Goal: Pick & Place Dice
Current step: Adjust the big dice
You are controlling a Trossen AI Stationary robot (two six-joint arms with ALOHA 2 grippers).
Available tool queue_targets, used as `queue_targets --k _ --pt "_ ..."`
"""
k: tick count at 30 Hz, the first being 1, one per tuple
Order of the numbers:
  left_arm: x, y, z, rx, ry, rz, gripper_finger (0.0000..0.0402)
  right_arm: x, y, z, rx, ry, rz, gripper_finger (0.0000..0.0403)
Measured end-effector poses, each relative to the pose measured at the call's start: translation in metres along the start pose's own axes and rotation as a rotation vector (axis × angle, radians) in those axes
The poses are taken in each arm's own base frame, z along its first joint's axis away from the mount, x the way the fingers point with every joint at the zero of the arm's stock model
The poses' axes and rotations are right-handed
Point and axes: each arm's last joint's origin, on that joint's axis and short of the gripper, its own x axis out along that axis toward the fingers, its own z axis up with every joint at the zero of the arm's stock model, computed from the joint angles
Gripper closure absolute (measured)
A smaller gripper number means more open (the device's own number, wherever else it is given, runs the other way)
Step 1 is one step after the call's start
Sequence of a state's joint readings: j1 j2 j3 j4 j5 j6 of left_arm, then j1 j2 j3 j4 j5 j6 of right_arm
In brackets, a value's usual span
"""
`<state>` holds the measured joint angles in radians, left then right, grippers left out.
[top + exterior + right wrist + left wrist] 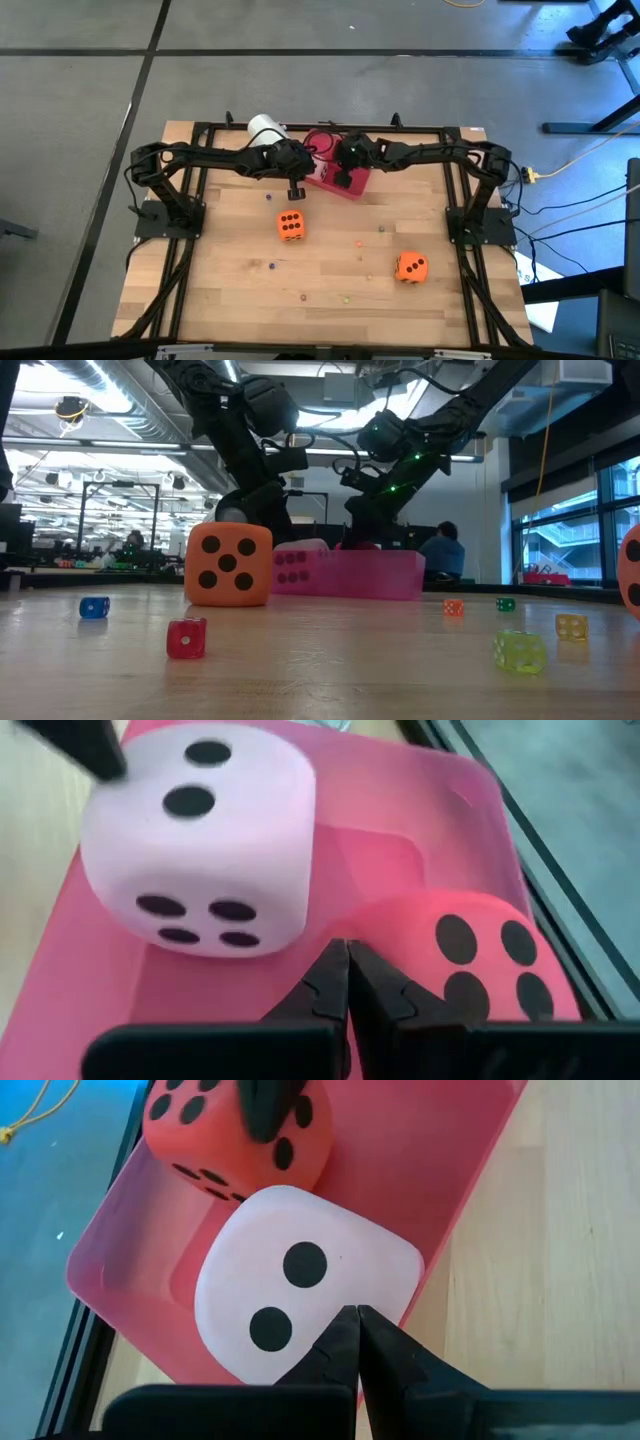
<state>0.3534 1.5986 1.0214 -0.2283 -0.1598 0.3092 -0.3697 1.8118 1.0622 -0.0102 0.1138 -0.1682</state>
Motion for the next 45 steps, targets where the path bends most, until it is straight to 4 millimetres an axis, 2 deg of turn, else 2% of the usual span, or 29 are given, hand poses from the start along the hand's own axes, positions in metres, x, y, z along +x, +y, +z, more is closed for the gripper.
queue_targets --k 6,13,18,21,24,31,41,45 --pt "0.000 0.000 0.000 0.000 -0.001 -0.003 0.0398 0.000 -0.004 0.002 0.011 -0.032 0.017 0.0397" --pt "0.000 0.000 0.000 0.000 -0.001 -0.003 0.0398 -0.002 0.001 0.004 -0.031 -0.041 0.051 0.0397" --pt "0.000 0.000 0.000 0.000 -0.001 -0.004 0.0398 -0.025 0.000 0.012 -0.097 0.041 -0.075 0.0397" --pt "0.000 0.000 0.000 0.000 -0.001 -0.005 0.0398 -0.041 -0.001 0.013 -0.073 0.087 -0.073 0.0397" --pt "0.000 0.000 0.000 0.000 -0.001 -0.006 0.0398 -0.046 0.000 0.007 -0.027 0.143 -0.027 0.0397" --pt "0.000 0.000 0.000 0.000 0.001 -0.006 0.0398 -0.030 -0.005 -0.014 0.015 0.265 -0.050 0.0397" --pt "0.000 0.000 0.000 0.000 -0.002 -0.005 0.0398 -0.020 -0.024 -0.014 0.076 0.212 -0.061 0.0397" --pt "0.000 0.000 0.000 0.000 -0.003 -0.005 0.0398 -0.014 -0.030 -0.015 0.101 0.176 0.022 0.0397"
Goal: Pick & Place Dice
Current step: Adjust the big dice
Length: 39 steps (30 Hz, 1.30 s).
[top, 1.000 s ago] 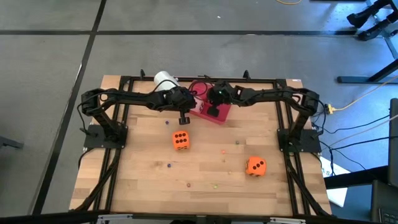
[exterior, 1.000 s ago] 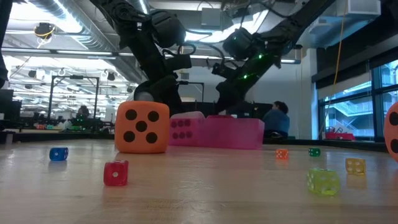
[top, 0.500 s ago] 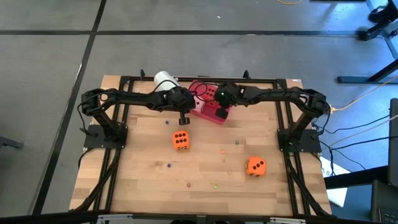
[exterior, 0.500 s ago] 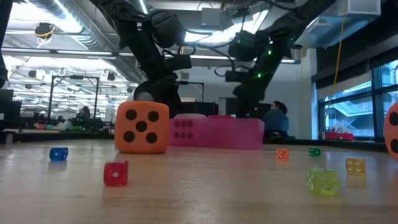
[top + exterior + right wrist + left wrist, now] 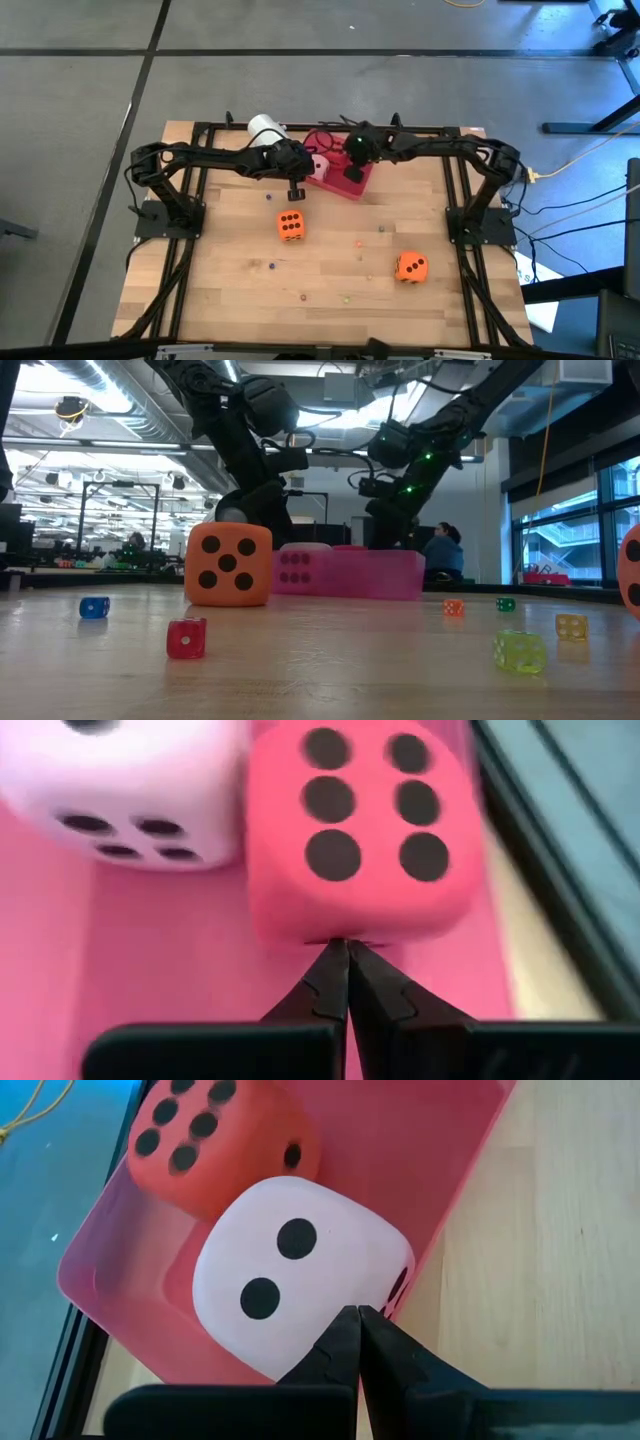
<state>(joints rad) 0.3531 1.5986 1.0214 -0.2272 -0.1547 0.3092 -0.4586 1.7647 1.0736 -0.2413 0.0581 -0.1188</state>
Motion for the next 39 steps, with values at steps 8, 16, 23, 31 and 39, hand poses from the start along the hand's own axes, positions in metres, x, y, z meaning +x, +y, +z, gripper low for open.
queue_targets --k 8,16,23,31,39 --pt "0.000 0.000 0.001 -0.002 -0.013 0.004 0.0398 0.025 0.000 -0.005 -0.033 -0.007 0.056 0.0397" --pt "0.000 0.000 0.003 -0.004 -0.030 -0.008 0.0398 0.030 -0.001 0.004 -0.054 -0.106 0.017 0.0397" --pt "0.000 0.001 0.003 0.003 -0.036 -0.007 0.0398 0.029 -0.002 0.012 -0.087 -0.190 0.009 0.0397" --pt "-0.001 0.001 0.010 -0.004 -0.109 -0.020 0.0398 0.029 0.000 0.007 -0.088 -0.137 0.024 0.0397" --pt "-0.001 0.001 0.010 0.006 -0.121 -0.033 0.0398 0.030 0.002 -0.002 -0.049 -0.043 0.040 0.0397"
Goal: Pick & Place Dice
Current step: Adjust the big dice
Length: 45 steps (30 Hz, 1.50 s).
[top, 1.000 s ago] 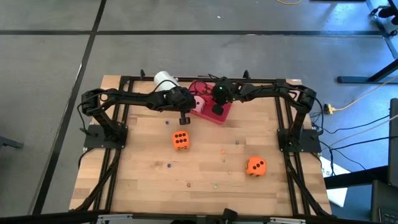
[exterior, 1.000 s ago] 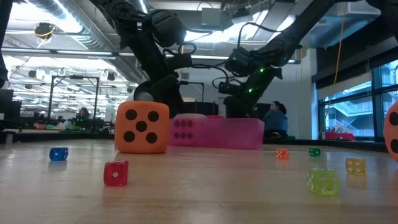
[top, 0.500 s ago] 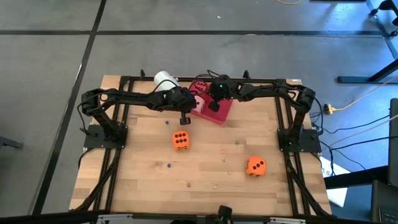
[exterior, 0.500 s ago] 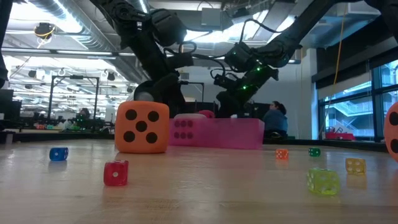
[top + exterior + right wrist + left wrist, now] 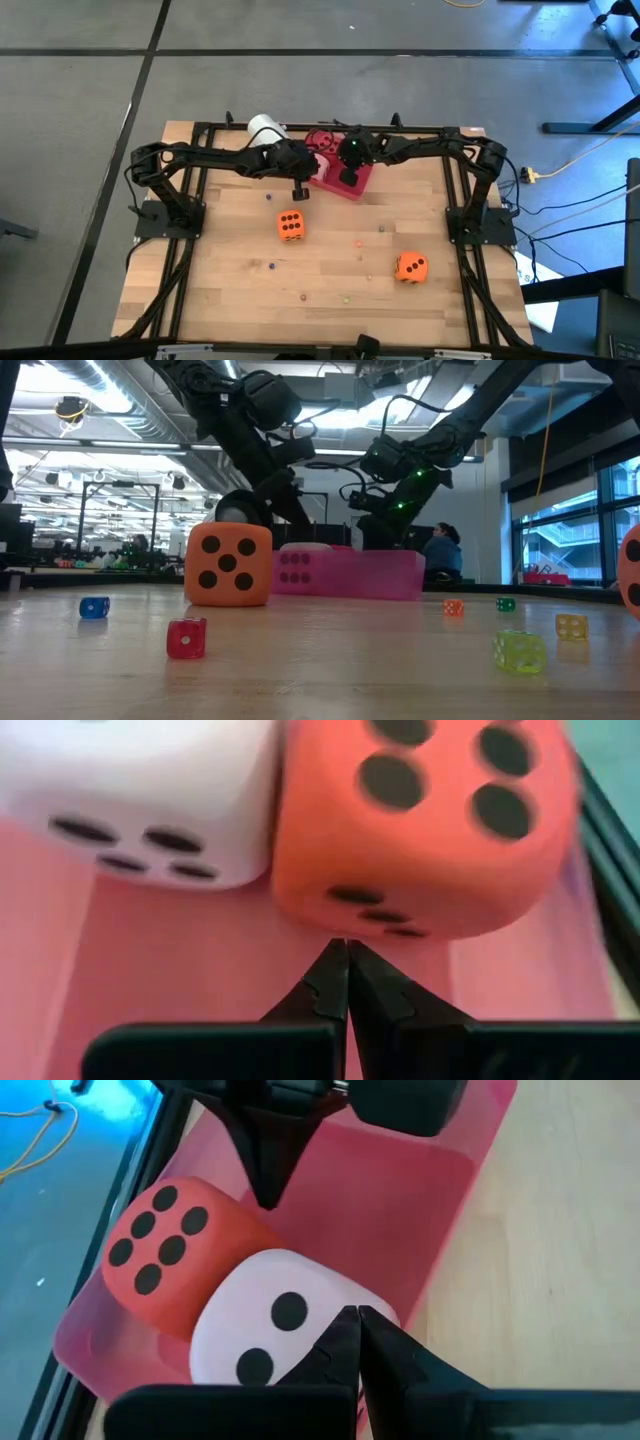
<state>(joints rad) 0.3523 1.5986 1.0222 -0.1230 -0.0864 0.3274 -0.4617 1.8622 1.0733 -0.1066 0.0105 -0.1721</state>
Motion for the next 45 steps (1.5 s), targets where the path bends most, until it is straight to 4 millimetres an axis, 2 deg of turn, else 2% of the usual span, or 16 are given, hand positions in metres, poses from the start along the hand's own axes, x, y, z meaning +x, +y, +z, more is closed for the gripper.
queue_targets --k 16,25,32,39,45 --pt "0.000 0.000 0.000 0.008 0.000 0.001 0.0398 -0.002 -0.007 0.016 -0.035 -0.163 -0.065 0.0397" --pt "0.000 0.000 0.000 0.009 0.001 0.001 0.0398 0.000 -0.003 0.005 -0.020 -0.052 -0.041 0.0397" --pt "0.000 0.000 0.000 0.008 0.000 0.000 0.0398 0.000 -0.002 0.002 0.023 -0.002 -0.146 0.0397" --pt "0.000 -0.002 0.000 0.012 0.000 -0.005 0.0398 0.022 -0.006 -0.002 0.075 -0.018 -0.132 0.0400" --pt "0.000 -0.004 0.001 0.016 -0.003 -0.009 0.0398 0.019 -0.004 0.018 0.066 -0.103 -0.140 0.0400"
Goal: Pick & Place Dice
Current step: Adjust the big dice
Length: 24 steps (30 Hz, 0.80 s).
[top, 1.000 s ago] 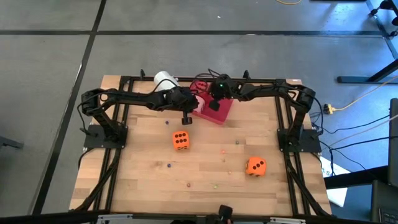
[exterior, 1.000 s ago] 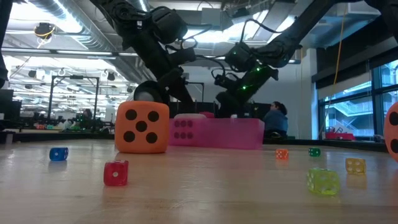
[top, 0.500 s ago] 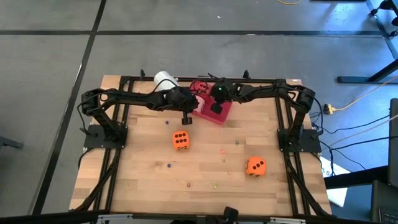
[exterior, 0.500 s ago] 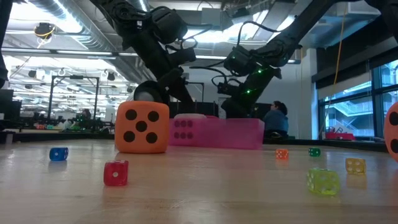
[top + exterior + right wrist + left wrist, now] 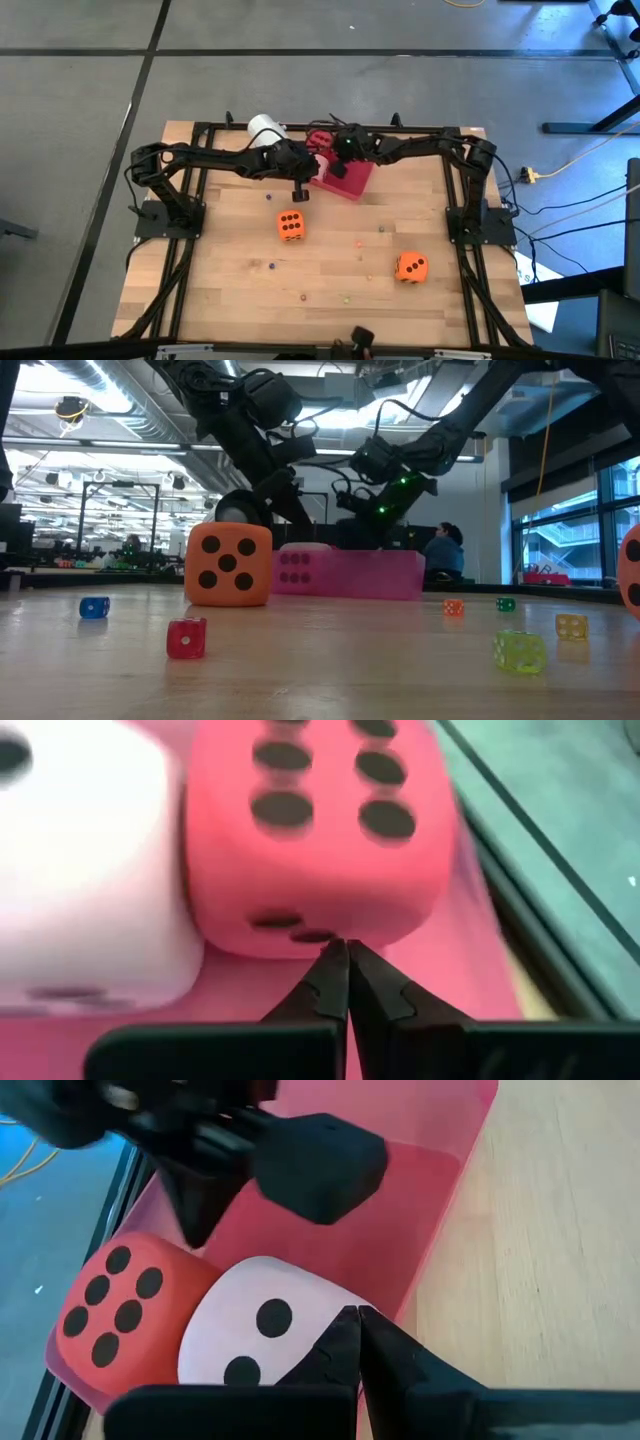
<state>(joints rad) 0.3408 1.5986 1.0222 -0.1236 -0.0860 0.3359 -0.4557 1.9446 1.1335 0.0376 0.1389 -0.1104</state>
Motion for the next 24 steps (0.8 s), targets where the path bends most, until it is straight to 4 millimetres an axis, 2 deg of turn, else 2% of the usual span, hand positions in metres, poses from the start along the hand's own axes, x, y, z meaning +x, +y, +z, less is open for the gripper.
queue_targets --k 5,10,19,24 --pt "0.000 -0.002 0.000 0.004 0.001 -0.005 0.0398 -0.001 -0.003 0.010 0.005 -0.025 -0.010 0.0400" --pt "0.000 -0.003 0.000 0.006 0.005 -0.009 0.0398 -0.005 0.002 0.006 -0.017 0.035 0.007 0.0400" --pt "-0.001 -0.010 0.002 0.038 0.005 -0.008 0.0398 -0.037 0.017 0.020 0.000 0.023 0.023 0.0401" --pt "-0.006 -0.024 0.007 0.160 0.072 0.185 0.0398 -0.044 0.038 0.012 0.029 0.106 0.130 0.0401"
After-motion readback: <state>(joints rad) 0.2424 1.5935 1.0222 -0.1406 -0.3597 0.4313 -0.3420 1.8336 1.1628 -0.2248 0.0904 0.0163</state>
